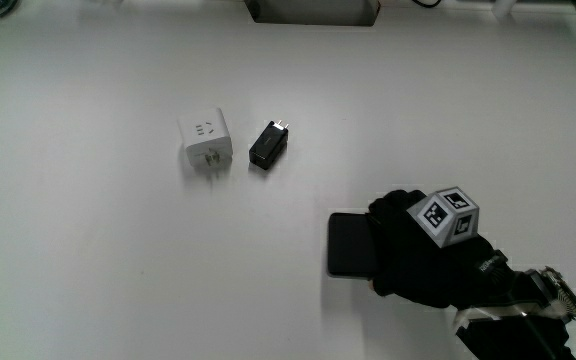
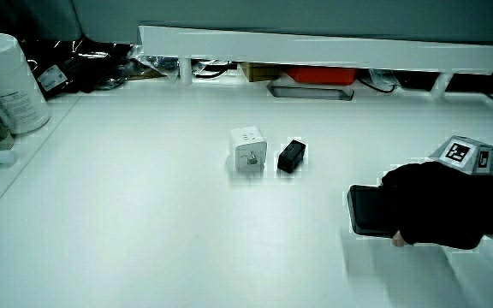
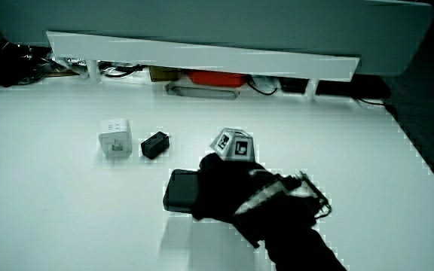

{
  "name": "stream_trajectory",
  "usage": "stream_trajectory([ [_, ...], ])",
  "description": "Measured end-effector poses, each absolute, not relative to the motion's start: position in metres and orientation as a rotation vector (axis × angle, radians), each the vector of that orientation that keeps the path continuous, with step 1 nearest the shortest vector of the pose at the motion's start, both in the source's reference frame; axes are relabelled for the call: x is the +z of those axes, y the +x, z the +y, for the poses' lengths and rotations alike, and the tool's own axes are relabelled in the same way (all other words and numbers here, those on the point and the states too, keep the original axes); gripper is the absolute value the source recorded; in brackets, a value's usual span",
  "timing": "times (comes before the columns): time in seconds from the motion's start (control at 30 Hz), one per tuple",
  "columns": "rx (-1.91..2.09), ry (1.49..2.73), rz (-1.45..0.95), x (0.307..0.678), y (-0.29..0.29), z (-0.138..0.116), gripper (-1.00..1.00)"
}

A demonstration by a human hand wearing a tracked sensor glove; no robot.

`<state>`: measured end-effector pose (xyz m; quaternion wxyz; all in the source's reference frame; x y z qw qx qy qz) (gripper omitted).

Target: Pick battery

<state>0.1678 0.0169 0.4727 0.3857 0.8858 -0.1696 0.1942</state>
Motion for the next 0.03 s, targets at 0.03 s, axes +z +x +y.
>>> stream_trajectory([
  [0.03,0.479,2.274,-0.437,0.4692,0.1641,0.0152,1.0],
])
